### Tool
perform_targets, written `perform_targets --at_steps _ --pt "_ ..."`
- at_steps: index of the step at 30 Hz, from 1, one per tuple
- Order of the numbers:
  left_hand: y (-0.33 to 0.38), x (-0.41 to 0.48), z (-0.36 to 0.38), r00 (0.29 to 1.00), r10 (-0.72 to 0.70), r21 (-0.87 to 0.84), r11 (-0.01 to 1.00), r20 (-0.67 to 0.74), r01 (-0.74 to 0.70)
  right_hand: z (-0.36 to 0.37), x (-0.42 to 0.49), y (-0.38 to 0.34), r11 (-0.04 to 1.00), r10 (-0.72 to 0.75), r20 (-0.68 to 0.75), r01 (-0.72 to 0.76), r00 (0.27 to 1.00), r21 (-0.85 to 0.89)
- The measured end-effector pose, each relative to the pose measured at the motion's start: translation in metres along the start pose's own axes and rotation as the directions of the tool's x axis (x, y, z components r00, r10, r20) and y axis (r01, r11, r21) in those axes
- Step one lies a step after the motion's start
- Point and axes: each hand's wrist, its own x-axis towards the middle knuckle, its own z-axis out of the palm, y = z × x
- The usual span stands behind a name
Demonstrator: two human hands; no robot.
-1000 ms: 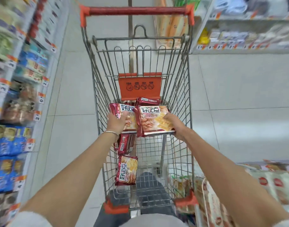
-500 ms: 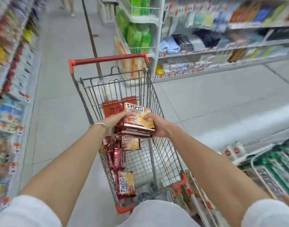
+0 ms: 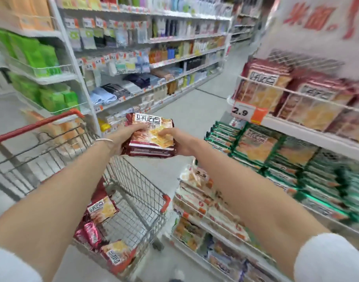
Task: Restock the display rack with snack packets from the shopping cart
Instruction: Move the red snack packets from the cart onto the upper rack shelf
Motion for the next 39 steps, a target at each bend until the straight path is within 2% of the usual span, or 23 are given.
perform_targets --at_steps 5,9,14,20,26,32,34,36,37,39 --pt "0.076 -0.018 0.099 0.972 0.171 0.066 0.981 0.159 -0.184 -0.076 -0.103 -0.033 0.986 -0.168 -0.249 0.166 0.954 -0.029" --pt "0.133 -0.048 0.186 0.910 0.292 0.102 0.937 0.293 -0.334 -0.133 -0.198 -0.056 0.958 -0.286 -0.427 0.253 0.858 -0.134" --pt "0.171 -0.088 0.294 0.802 0.364 0.079 0.889 0.474 -0.450 -0.192 -0.313 -0.054 0.930 -0.365 -0.584 0.313 0.725 -0.192" --pt "0.178 -0.126 0.421 0.696 0.386 0.030 0.863 0.606 -0.505 -0.270 -0.411 -0.027 0.918 -0.373 -0.670 0.360 0.641 -0.167" --pt "0.188 -0.148 0.534 0.660 0.353 0.096 0.835 0.663 -0.542 -0.350 -0.472 -0.003 0.915 -0.360 -0.744 0.368 0.562 -0.166" --pt "0.199 -0.139 0.634 0.636 0.355 0.122 0.805 0.685 -0.581 -0.440 -0.514 0.007 0.913 -0.349 -0.761 0.381 0.547 -0.145" --pt "0.203 -0.134 0.658 0.616 0.414 0.136 0.747 0.670 -0.650 -0.470 -0.517 0.008 0.903 -0.367 -0.757 0.401 0.541 -0.151" --pt "0.208 -0.123 0.674 0.600 0.487 0.205 0.642 0.635 -0.738 -0.494 -0.509 0.005 0.888 -0.387 -0.761 0.432 0.520 -0.157" --pt "0.212 -0.117 0.679 0.591 0.507 0.259 0.580 0.627 -0.772 -0.505 -0.501 0.004 0.886 -0.388 -0.778 0.433 0.495 -0.167" --pt "0.219 -0.102 0.684 0.603 0.524 0.392 0.463 0.601 -0.794 -0.533 -0.480 0.006 0.894 -0.365 -0.793 0.421 0.488 -0.152"
